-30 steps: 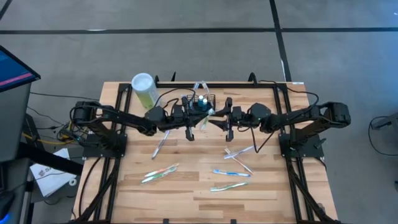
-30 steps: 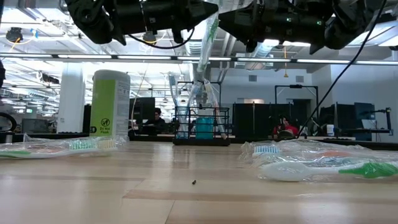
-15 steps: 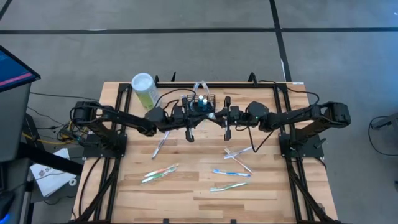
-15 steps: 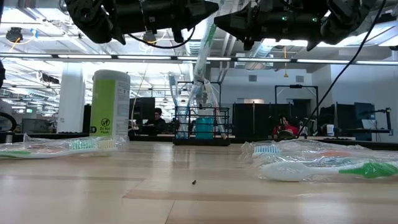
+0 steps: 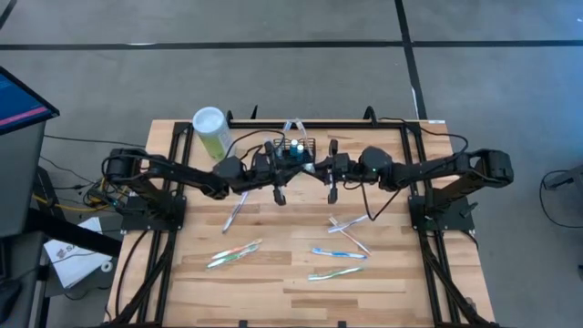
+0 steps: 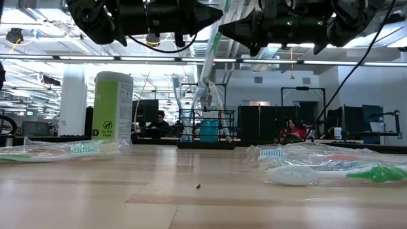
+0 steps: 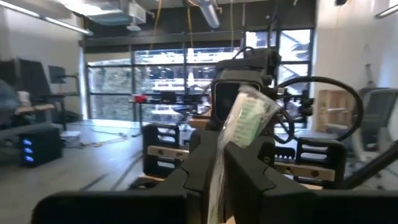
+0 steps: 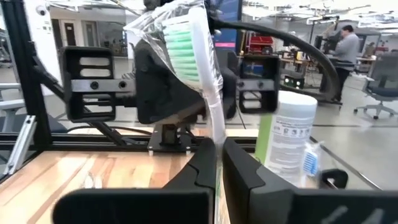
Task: Pick & Place toothbrushing station
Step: Put the green toothbrush into the black wire organizer
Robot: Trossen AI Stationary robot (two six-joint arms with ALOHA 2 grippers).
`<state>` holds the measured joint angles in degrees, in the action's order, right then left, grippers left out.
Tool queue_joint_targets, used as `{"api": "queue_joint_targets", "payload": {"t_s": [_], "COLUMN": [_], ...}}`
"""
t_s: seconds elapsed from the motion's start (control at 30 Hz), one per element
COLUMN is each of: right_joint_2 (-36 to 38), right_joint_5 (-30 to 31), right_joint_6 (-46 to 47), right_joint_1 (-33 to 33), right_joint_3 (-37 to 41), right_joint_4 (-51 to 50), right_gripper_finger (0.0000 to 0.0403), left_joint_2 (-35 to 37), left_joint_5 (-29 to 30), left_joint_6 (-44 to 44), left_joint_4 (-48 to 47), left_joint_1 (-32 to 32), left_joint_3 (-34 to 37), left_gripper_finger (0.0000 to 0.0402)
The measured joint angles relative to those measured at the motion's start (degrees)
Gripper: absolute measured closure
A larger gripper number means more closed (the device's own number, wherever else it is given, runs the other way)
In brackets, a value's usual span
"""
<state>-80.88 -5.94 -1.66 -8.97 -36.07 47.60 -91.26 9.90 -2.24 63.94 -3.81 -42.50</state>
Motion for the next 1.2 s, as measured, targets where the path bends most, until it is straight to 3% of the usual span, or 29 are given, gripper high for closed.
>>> {"api": "queue_joint_targets", "payload": {"t_s": [0.27,0.53,0.9,1.2], "right_joint_2": [-0.02,-0.02,-0.02,-0.02], "right_joint_5": [-0.04,-0.04,-0.22,-0.24], "right_joint_6": [1.26,3.36,5.25,5.78], "right_joint_1": [-3.3,-9.14,-16.32,-17.97], "right_joint_3": [0.02,0.02,0.02,0.06], "right_joint_4": [-2.01,-3.26,-6.7,-11.62], "right_gripper_finger": [0.0402,0.0403,0.0403,0.0403], "left_joint_2": [6.44,13.48,14.05,14.03], "left_joint_5": [6.48,6.66,6.59,5.08], "left_joint_6": [-2.65,0.2,4.36,4.46], "left_joint_4": [-1.93,-3.14,-3.1,-3.1], "left_joint_1": [0.0,0.54,0.53,0.96], "left_joint_3": [4.84,13.24,16.64,16.63], "left_gripper_finger": [0.0337,0.0334,0.0337,0.0341]}}
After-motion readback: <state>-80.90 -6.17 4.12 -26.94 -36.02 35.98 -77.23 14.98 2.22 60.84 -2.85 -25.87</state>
